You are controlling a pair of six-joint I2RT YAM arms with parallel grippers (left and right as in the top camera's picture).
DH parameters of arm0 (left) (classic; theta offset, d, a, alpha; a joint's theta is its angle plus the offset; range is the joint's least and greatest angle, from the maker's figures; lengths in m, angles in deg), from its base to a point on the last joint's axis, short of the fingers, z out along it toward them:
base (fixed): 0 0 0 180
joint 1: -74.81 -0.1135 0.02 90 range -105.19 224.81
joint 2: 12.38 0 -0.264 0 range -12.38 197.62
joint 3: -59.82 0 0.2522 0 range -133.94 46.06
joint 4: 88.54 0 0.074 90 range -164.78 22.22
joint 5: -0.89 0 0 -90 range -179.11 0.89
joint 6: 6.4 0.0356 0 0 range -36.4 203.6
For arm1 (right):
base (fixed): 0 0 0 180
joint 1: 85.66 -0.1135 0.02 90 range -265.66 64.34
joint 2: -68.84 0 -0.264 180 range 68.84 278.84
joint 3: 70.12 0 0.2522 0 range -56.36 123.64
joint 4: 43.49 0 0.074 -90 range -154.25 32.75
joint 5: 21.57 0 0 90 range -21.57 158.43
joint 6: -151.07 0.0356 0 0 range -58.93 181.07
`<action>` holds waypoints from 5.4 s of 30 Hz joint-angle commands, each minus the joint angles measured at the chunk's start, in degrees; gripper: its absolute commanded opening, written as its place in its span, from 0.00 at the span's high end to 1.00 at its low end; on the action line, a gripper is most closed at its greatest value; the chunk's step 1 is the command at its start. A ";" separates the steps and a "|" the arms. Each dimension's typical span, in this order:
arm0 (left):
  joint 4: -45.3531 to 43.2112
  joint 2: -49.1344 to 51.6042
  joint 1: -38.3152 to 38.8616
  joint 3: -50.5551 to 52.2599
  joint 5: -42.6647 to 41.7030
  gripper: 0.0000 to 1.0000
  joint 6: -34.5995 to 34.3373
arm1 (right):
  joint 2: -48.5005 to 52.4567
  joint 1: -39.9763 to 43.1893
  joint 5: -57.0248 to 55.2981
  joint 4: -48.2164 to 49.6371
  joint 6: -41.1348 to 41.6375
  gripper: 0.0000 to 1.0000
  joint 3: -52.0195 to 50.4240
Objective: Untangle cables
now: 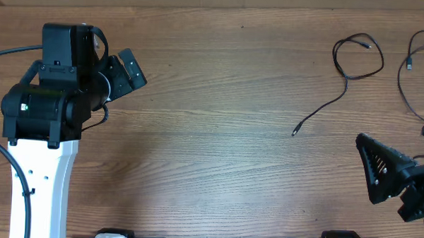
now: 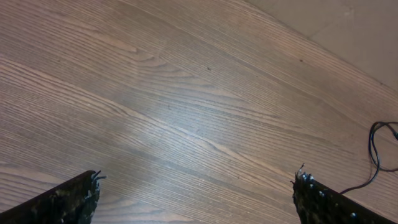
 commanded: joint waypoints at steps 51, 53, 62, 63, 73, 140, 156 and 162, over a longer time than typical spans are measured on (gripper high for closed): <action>-0.02 0.35 0.20 -0.44 0.81 0.00 -0.98 | -49.03 0.04 3.89 67.41 -6.32 0.00 -94.29; -0.04 0.35 0.20 -0.44 0.79 0.00 -0.98 | -50.45 0.04 3.43 76.11 -6.34 0.00 -101.26; -0.04 0.35 0.20 -0.44 0.79 0.00 -0.98 | -61.94 2.21 2.60 85.09 -6.32 0.00 -117.74; -0.02 0.35 0.20 -0.44 0.81 0.00 -0.98 | -62.60 3.10 2.67 85.11 -6.29 0.00 -118.29; -0.02 0.35 0.20 -0.44 0.81 0.00 -0.98 | -62.99 14.88 3.04 94.49 -6.03 0.00 -127.32; -32.76 -70.53 -4.17 62.79 -0.76 0.00 16.61 | -62.95 15.17 -3.61 93.35 -1.33 0.00 -131.45; -65.24 -77.77 -5.18 97.35 2.12 0.00 21.31 | -62.95 15.17 -3.61 93.35 -1.33 0.00 -131.45; -67.41 -77.77 -5.14 98.57 -3.61 0.00 29.11 | -62.95 15.17 -3.61 93.35 -1.33 0.00 -131.45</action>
